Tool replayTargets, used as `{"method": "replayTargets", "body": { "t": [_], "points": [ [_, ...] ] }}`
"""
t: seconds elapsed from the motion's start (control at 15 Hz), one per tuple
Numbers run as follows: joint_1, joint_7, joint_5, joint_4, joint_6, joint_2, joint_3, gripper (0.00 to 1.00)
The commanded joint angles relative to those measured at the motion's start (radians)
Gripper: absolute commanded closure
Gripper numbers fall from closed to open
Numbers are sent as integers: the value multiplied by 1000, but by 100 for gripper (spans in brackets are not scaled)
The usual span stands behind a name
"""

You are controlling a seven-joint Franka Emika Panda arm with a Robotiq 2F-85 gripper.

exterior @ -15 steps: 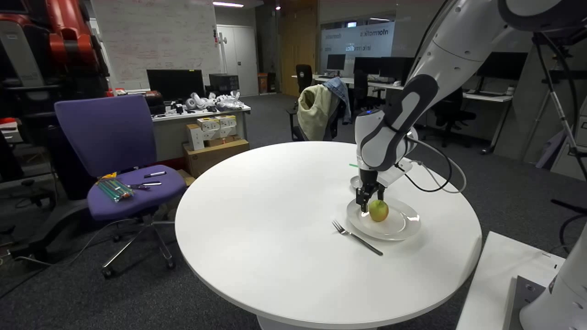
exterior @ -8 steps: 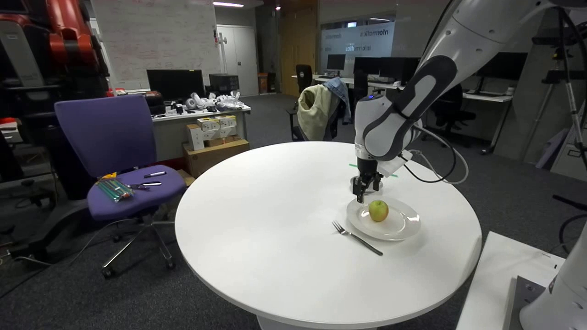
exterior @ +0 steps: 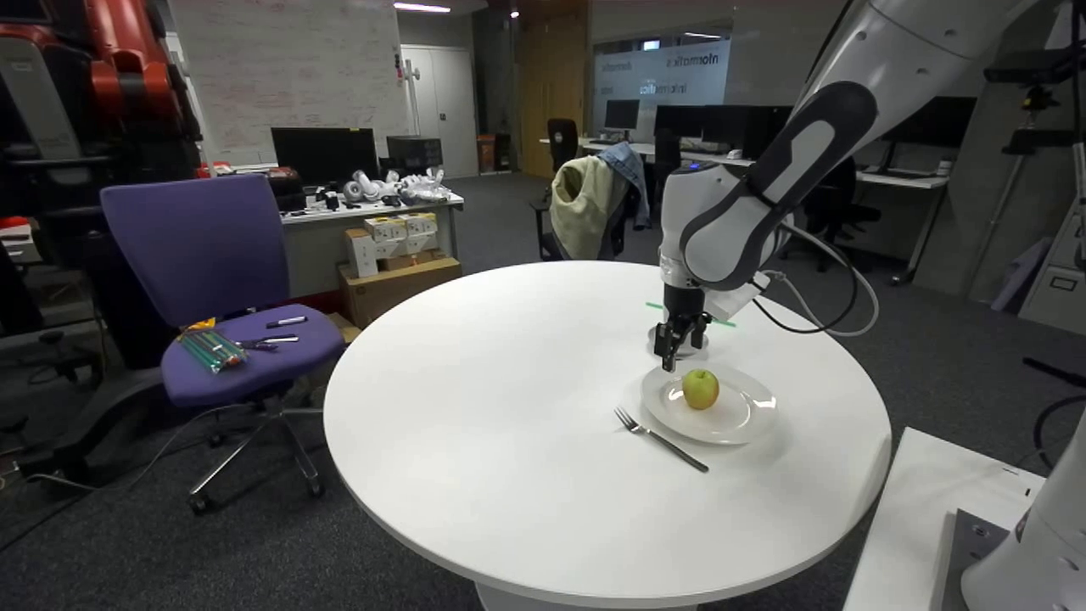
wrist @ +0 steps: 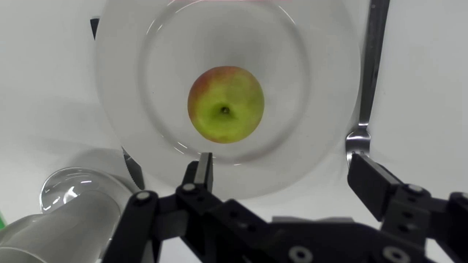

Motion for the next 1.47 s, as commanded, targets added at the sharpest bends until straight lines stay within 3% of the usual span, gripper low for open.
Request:
{"method": "replayTargets", "body": {
  "t": [0.0, 0.27, 0.47, 0.73, 1.13, 1.4],
  "points": [
    [-11, 1, -2, 3, -3, 3, 10, 0],
    [-12, 1, -2, 3, -3, 4, 10, 0],
    [-17, 60, -61, 15, 118, 2, -27, 0],
    [-68, 55, 17, 63, 186, -25, -62, 0],
    [-162, 63, 98, 211, 153, -12, -124, 0],
    [-217, 120, 239, 338, 74, 25, -142, 0]
  ]
}}
